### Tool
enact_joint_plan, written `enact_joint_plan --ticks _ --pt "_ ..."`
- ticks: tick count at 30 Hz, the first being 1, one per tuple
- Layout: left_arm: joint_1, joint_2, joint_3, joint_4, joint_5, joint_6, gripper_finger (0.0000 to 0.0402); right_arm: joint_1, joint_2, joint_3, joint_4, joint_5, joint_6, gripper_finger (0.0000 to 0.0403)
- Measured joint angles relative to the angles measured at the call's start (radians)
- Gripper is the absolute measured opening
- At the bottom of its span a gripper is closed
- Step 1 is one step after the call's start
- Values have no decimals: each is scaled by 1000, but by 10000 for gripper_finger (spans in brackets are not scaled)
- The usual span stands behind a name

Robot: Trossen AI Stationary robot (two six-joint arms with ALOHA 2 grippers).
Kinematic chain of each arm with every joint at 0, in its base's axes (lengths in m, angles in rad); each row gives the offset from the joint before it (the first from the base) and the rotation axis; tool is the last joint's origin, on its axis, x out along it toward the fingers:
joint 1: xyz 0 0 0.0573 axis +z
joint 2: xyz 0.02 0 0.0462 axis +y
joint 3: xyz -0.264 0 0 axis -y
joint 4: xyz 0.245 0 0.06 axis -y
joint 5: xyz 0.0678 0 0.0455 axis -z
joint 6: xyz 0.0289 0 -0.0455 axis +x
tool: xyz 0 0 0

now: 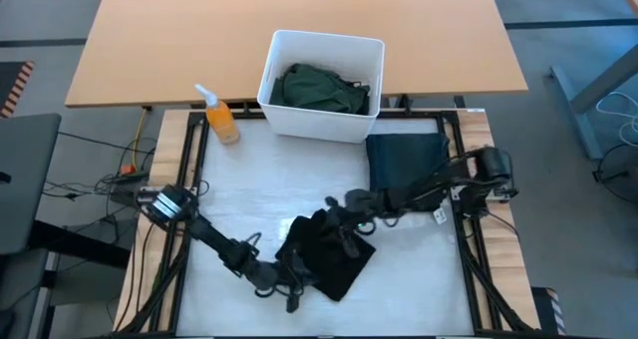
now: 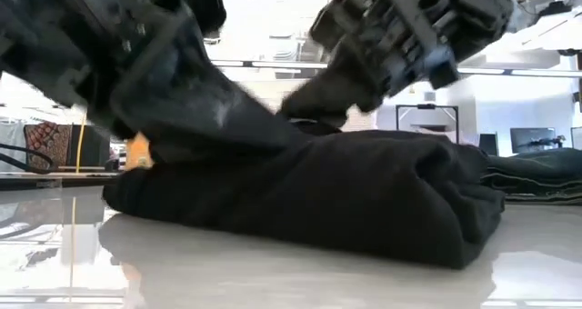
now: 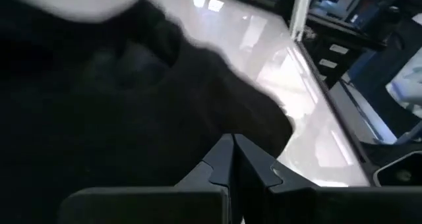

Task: Fold laundry
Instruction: Fold the black t-shirt

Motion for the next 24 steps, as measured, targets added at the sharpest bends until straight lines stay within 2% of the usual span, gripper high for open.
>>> enact_joint_plan --ticks 5,12,17,21,24 --pt "-5 31 5 -8 -4 -81 0 -18 78 47 -102 -2 -7 111" --pt "-25 -9 2 -123 0 -67 0 -44 77 -7 -232 8 12 94" --pt "-47 -132 1 -458 -68 -145 0 -20 58 -12 -335 91 16 72" --pt "-85 -275 -1 -775 -217 -231 0 -20 -1 -16 -455 194 10 61" --pt "-116 -381 -1 -964 -354 -317 0 -24 -74 -20 -516 219 14 60"
